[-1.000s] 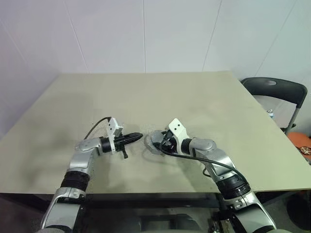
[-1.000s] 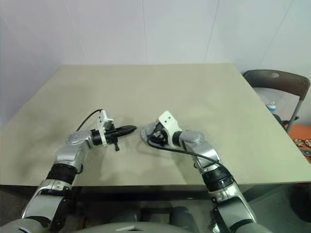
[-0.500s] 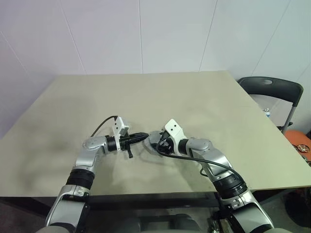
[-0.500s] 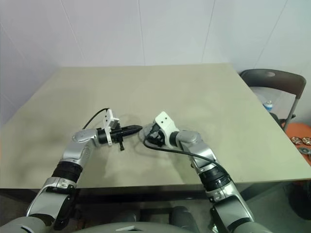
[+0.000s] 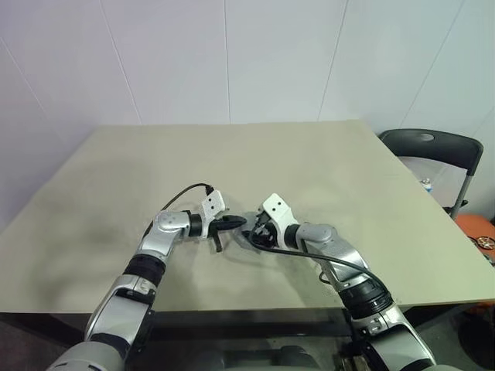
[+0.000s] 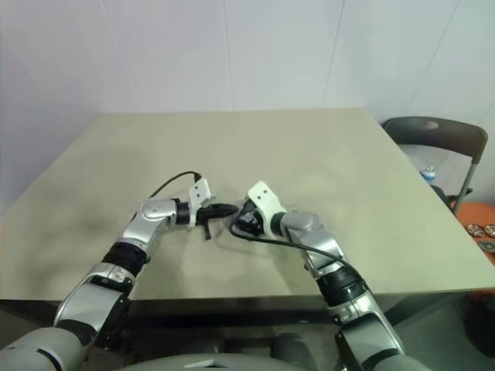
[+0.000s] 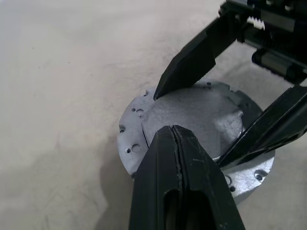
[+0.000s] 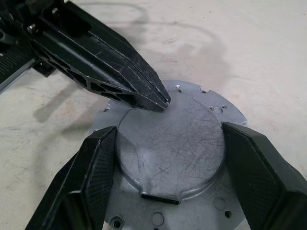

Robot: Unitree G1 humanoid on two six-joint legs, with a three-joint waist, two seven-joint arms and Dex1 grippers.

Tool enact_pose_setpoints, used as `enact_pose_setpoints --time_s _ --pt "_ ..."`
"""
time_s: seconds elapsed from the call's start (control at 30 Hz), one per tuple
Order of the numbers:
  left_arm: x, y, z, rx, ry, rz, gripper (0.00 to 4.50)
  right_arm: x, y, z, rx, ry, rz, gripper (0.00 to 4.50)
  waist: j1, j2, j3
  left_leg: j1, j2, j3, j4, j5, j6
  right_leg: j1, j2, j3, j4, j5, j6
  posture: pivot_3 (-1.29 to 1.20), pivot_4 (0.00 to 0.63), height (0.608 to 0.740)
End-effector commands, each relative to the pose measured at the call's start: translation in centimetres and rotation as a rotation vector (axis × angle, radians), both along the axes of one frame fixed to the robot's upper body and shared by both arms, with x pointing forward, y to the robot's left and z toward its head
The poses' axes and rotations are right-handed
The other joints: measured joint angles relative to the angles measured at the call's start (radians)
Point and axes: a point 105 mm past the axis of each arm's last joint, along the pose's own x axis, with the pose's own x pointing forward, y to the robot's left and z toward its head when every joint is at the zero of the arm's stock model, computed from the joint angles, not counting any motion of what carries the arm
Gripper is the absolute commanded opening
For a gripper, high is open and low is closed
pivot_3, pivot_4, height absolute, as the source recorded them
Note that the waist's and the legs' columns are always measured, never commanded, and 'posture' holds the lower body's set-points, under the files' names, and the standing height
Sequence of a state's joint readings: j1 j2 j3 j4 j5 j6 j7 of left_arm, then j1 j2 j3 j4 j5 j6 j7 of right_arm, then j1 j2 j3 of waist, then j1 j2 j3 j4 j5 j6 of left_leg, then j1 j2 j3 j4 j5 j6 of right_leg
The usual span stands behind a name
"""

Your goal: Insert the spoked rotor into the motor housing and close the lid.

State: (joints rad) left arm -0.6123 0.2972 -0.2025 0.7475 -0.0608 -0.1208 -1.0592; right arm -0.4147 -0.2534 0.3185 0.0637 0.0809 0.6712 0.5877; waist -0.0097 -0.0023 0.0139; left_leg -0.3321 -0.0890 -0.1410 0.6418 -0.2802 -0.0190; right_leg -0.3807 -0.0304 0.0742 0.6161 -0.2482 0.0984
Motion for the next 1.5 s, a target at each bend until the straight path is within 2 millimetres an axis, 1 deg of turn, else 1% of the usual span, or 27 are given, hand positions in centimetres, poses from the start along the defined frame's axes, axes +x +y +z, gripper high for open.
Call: enact_pose_setpoints --time_s 0.03,0.1,0.13,0.3,0.4,0.47,0.5,0.53,0.57,0.73,0.8,0.9,1.0,1.1,1.17,1.23,1.37,1.43,1.5 --pt "-1.7 1.7 -4.0 0.119 0.148 0.002 0.0 -1.8 -0.7 -4.0 -0.085 0.152 -0.002 3.03 -0.001 0.0 0.0 0.002 0.0 0.0 0.0 -0.001 0.0 0.002 0.0 0.0 -0.001 0.0 0.0 0.0 0.0 0.74" --pt "-2.3 1.6 -4.1 0.102 0.175 -0.022 0.0 -1.8 -0.6 -3.9 -0.076 0.152 0.001 3.03 -0.002 -0.003 -0.004 0.01 0.0 0.0 -0.005 -0.002 -0.001 0.008 -0.002 0.0 -0.004 -0.002 0.002 0.0 0.0 0.74" --pt "-2.5 1.6 -4.2 0.098 0.184 -0.029 0.0 -1.8 -0.6 -3.9 -0.072 0.151 0.003 3.03 -0.002 -0.003 -0.005 0.012 0.0 0.001 -0.009 -0.003 -0.001 0.009 -0.003 0.001 -0.004 -0.003 0.003 0.0 0.0 0.74" --pt "-2.6 1.6 -4.1 0.086 0.182 -0.021 0.0 -1.6 -1.0 -3.7 -0.068 0.147 -0.002 3.03 -0.002 0.0 -0.01 0.013 0.0 -0.001 -0.013 -0.003 0.0 0.007 -0.003 0.0 -0.004 -0.006 0.005 0.0 0.0 0.74" --pt "-2.6 1.6 -4.1 0.081 0.181 -0.02 0.0 -1.4 -1.2 -3.6 -0.061 0.146 -0.011 3.03 -0.001 0.001 -0.01 0.012 0.0 -0.001 -0.013 -0.004 0.001 0.007 -0.003 0.0 -0.004 -0.006 0.005 0.0 0.0 0.74" --pt "-2.8 1.3 -4.1 0.073 0.182 -0.027 0.0 -1.1 -1.3 -3.2 -0.041 0.137 -0.023 3.77 -0.001 0.001 -0.01 0.012 0.0 0.0 -0.012 -0.004 0.001 0.007 -0.003 0.0 -0.004 -0.006 0.005 0.0 0.0 0.74" --pt "-2.9 1.2 -4.1 0.069 0.182 -0.03 0.0 -1.0 -1.4 -3.1 -0.03 0.136 -0.029 3.95 -0.001 0.001 -0.01 0.012 0.0 0.0 -0.013 -0.004 0.001 0.007 -0.003 0.0 -0.004 -0.007 0.005 0.0 0.0 0.74" --pt "-2.9 1.0 -4.1 0.066 0.183 -0.032 0.0 -0.9 -1.5 -3.0 -0.024 0.136 -0.034 4.34 -0.001 0.001 -0.01 0.012 0.0 -0.001 -0.013 -0.004 0.001 0.007 -0.003 0.0 -0.004 -0.007 0.005 0.0 0.0 0.74" --pt "-3.0 0.9 -4.1 0.062 0.183 -0.033 0.0 -0.8 -1.6 -2.9 -0.015 0.138 -0.043 4.47 0.0 0.001 -0.009 0.012 0.0 -0.001 -0.012 -0.004 0.001 0.008 -0.003 0.0 -0.004 -0.007 0.005 0.0 0.0 0.74" --pt "-3.2 0.6 -4.0 0.051 0.183 -0.041 0.0 -0.7 -2.1 -2.1 0.053 0.146 -0.06 4.47 0.002 0.0 -0.009 0.012 0.0 -0.001 -0.012 -0.005 0.0 0.008 -0.004 0.0 -0.005 -0.008 0.004 0.0 0.0 0.74" --pt "-3.2 0.5 -4.0 0.048 0.183 -0.042 0.0 -0.3 -2.7 -1.6 0.087 0.146 -0.089 4.47 0.004 0.0 -0.008 0.011 -0.001 -0.001 -0.012 -0.005 0.001 0.007 -0.004 0.0 -0.005 -0.008 0.005 0.0 0.0 0.74" --pt "-3.2 0.4 -3.9 0.045 0.183 -0.041 0.0 0.3 -4.1 -0.8 0.133 0.147 -0.144 4.47 0.007 0.0 -0.007 0.011 -0.001 -0.001 -0.012 -0.005 0.002 0.007 -0.005 0.0 -0.006 -0.008 0.005 0.0 0.0 0.74" --pt "-3.3 0.4 -3.9 0.041 0.184 -0.04 0.0 0.4 -5.5 -0.5 0.168 0.171 -0.191 4.47 0.018 0.0 -0.004 0.01 -0.001 0.0 -0.012 -0.005 0.003 0.007 -0.005 0.0 -0.006 -0.008 0.006 0.0 0.0 0.74" --pt "-3.3 0.3 -3.9 0.036 0.184 -0.04 0.0 -0.1 -7.3 -0.5 0.224 0.247 -0.25 4.47 0.024 0.0 -0.004 0.009 -0.001 -0.001 -0.014 -0.006 0.003 0.007 -0.005 0.0 -0.006 -0.009 0.006 0.0 0.0 0.74" --pt "-3.2 0.5 -3.8 0.041 0.178 -0.037 0.0 -0.8 -8.0 -0.8 0.25 0.307 -0.272 4.47 0.024 0.0 -0.004 0.008 -0.001 -0.001 -0.014 -0.007 0.004 0.007 -0.005 0.0 -0.006 -0.01 0.006 0.0 0.0 0.74" --pt "-3.0 0.8 -3.6 0.052 0.168 -0.033 0.0 -1.5 -8.0 -1.1 0.281 0.367 -0.277 4.47 0.024 -0.001 -0.003 0.008 -0.001 -0.001 -0.014 -0.008 0.004 0.007 -0.005 0.0 -0.006 -0.01 0.007 0.0 0.0 0.74" --pt "-2.3 1.5 -3.1 0.066 0.142 -0.014 0.0 -2.6 -7.3 -1.5 0.356 0.477 -0.286 4.47 0.023 -0.002 0.0 0.008 -0.001 0.0 -0.013 -0.008 0.004 0.007 -0.005 0.0 -0.006 -0.011 0.006 0.0 0.0 0.74" --pt "-2.2 1.7 -3.0 0.067 0.137 -0.011 0.0 -3.1 -6.6 -2.0 0.376 0.528 -0.278 4.47 0.022 -0.003 0.0 0.008 -0.001 -0.001 -0.014 -0.008 0.003 0.007 -0.005 0.0 -0.006 -0.011 0.006 0.0 0.0 0.74" --pt "-2.2 1.7 -2.9 0.067 0.135 -0.009 0.0 -3.6 -5.4 -2.5 0.385 0.565 -0.26 4.47 0.02 -0.004 0.0 0.008 -0.001 -0.001 -0.014 -0.008 0.003 0.007 -0.005 0.0 -0.006 -0.012 0.006 0.0 0.0 0.74"
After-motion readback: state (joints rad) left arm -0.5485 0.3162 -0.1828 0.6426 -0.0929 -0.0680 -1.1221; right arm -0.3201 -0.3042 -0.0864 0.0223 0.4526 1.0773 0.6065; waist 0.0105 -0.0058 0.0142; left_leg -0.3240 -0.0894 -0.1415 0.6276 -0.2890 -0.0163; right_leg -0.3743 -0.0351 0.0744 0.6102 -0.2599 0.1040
